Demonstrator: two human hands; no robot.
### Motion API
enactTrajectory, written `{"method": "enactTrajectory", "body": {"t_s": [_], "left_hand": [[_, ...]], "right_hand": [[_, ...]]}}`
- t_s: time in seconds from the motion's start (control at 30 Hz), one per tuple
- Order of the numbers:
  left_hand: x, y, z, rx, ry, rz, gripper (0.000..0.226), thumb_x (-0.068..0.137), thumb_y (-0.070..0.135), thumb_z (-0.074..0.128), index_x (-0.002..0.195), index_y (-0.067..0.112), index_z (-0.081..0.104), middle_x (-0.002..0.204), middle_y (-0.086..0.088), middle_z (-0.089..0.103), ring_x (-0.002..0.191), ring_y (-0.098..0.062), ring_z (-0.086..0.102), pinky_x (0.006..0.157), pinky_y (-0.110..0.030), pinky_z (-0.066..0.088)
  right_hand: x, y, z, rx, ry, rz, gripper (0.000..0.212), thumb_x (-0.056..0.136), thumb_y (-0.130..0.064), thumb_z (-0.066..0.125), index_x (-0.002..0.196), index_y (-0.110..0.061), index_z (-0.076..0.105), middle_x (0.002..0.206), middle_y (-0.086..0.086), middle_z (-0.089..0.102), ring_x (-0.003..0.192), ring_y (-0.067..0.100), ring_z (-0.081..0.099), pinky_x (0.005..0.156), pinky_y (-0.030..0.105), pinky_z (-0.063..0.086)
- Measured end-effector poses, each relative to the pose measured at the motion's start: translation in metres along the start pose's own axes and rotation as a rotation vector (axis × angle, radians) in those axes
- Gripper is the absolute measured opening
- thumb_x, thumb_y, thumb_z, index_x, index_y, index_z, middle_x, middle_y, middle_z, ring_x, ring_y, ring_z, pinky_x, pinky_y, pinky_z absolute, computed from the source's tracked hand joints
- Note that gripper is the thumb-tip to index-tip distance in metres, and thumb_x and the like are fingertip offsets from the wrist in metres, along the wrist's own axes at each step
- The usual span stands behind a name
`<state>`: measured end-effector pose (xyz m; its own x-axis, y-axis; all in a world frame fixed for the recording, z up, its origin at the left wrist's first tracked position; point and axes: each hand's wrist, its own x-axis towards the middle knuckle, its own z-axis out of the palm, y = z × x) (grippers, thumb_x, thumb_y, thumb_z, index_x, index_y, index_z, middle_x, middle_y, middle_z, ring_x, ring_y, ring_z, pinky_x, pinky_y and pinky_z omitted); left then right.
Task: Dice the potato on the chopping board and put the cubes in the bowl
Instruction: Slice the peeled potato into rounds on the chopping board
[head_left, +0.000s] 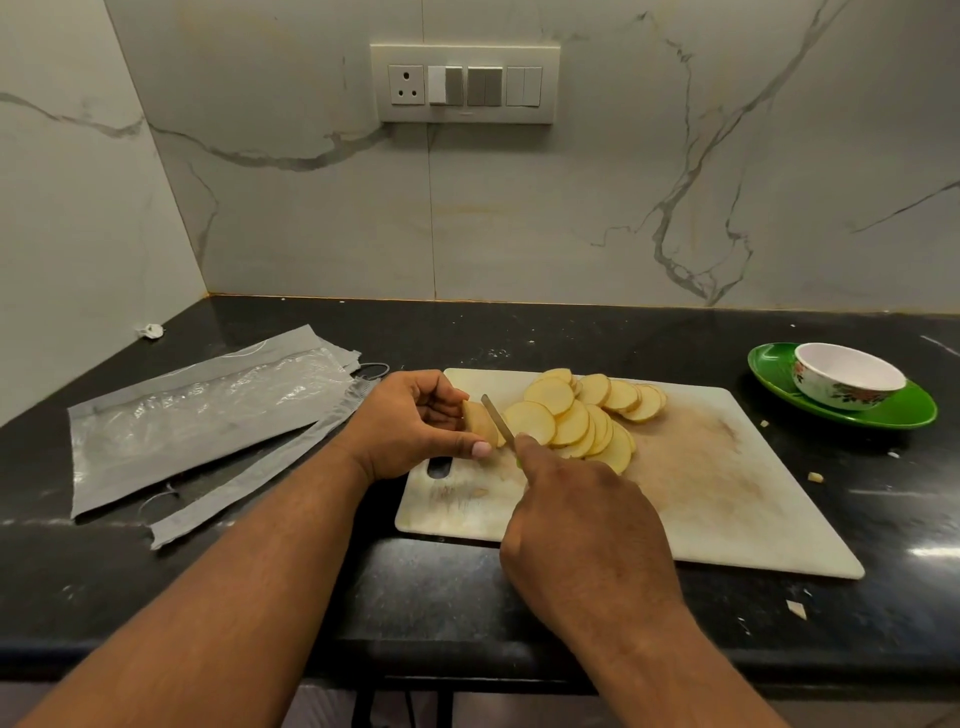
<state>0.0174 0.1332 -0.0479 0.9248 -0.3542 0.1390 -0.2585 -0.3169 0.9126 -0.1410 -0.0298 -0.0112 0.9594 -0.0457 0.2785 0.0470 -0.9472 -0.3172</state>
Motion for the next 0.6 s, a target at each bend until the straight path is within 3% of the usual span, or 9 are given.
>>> {"method": "enactTrajectory", "body": {"t_s": [0.4,0.6], "left_hand": [[0.002,-0.001,0.001,0.009,0.0,0.008,0.065,0.046,0.037,0.098,0.102,0.014,0.072,0.1,-0.01,0.078,0.094,-0.025,0.076,0.089,-0.041,0.063],[0.001,-0.002,0.001,0.021,0.001,0.033,0.067,0.048,0.037,0.097,0.102,0.007,0.071,0.098,-0.011,0.077,0.093,-0.026,0.076,0.086,-0.037,0.064]], "right_hand": [[0.006,-0.003,0.003,0.001,0.009,0.001,0.058,0.098,-0.031,0.05,0.153,-0.033,0.03,0.128,-0.004,0.06,0.107,0.014,0.058,0.086,0.027,0.049],[0.019,-0.009,0.012,-0.007,0.044,0.001,0.048,0.098,-0.029,0.05,0.145,-0.031,0.042,0.117,-0.001,0.064,0.084,0.013,0.049,0.071,0.025,0.044]]}}
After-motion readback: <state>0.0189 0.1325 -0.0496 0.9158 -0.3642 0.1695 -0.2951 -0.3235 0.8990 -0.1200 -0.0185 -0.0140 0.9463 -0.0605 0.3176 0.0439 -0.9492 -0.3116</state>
